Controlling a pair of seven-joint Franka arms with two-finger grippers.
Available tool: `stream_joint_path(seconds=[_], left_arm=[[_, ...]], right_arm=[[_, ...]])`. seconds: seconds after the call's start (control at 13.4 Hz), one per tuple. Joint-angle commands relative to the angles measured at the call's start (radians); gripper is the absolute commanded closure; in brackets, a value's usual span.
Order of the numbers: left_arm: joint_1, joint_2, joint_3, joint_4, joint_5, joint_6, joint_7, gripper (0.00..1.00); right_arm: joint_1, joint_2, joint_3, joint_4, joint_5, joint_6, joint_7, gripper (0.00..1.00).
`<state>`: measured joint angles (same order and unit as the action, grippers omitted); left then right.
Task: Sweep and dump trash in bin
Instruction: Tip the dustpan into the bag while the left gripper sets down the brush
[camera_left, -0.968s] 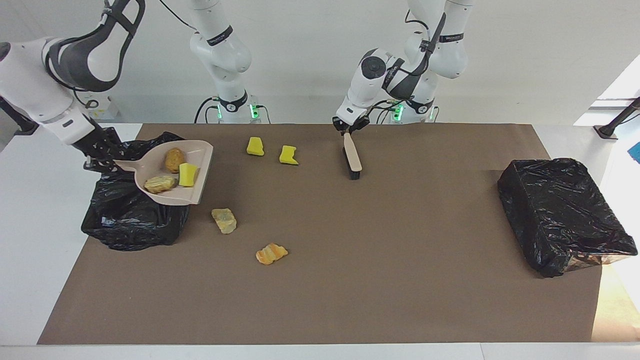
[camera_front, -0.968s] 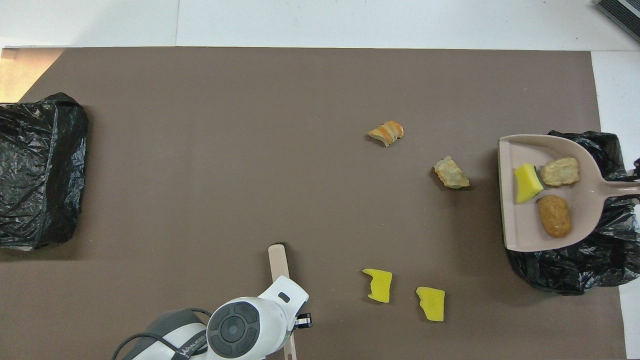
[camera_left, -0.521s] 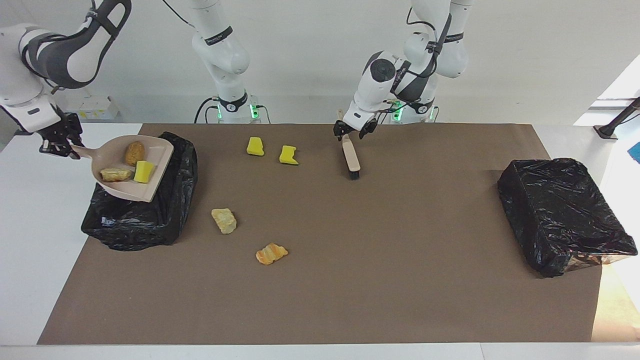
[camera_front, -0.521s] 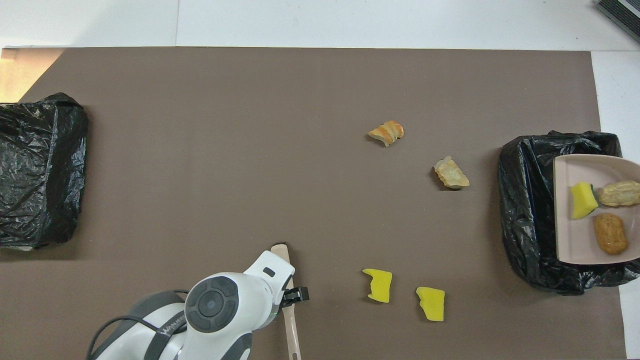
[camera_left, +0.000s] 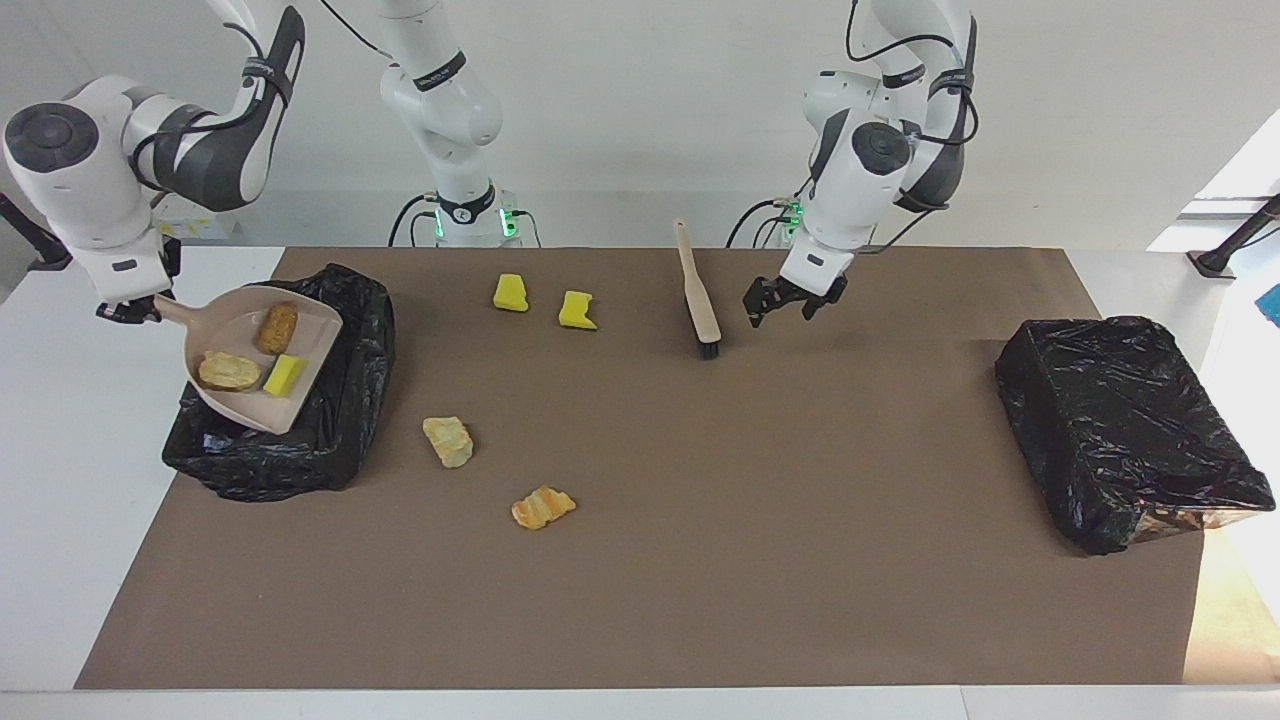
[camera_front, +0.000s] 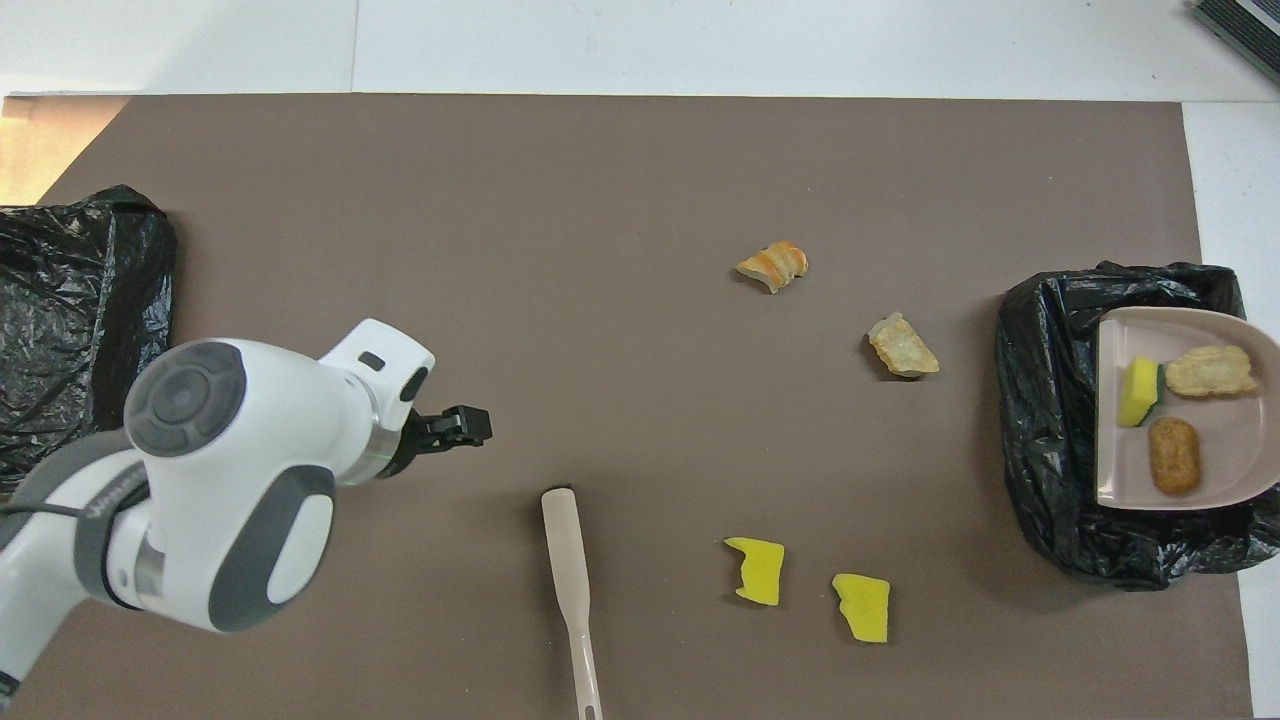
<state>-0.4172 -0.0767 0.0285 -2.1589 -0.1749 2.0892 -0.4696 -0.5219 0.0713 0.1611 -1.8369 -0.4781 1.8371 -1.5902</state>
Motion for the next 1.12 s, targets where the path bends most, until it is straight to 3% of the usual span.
stream_joint_path(seconds=[0.0, 0.3, 0.52, 1.04], left_arm=[[0.107, 0.152, -0.012, 0.230, 0.020, -0.105, 0.132, 0.00], [0.234, 0.173, -0.012, 0.364, 0.094, -0.228, 0.348, 0.00], [0.273, 0.111, -0.010, 0.381, 0.147, -0.342, 0.452, 0.00], [0.275, -0.011, -0.009, 0.407, 0.164, -0.402, 0.440, 0.00]], right_arm=[[0.016, -0.031, 0.002, -0.025, -0.063, -0.010, 0.035, 1.00], [0.061, -0.051, 0.002, -0.024, -0.102, -0.034, 0.039, 1.00], [0.065, -0.070, 0.000, -0.019, -0.145, -0.065, 0.084, 1.00], [0.114, -0.097, 0.006, -0.013, -0.300, -0.099, 0.101, 1.00]])
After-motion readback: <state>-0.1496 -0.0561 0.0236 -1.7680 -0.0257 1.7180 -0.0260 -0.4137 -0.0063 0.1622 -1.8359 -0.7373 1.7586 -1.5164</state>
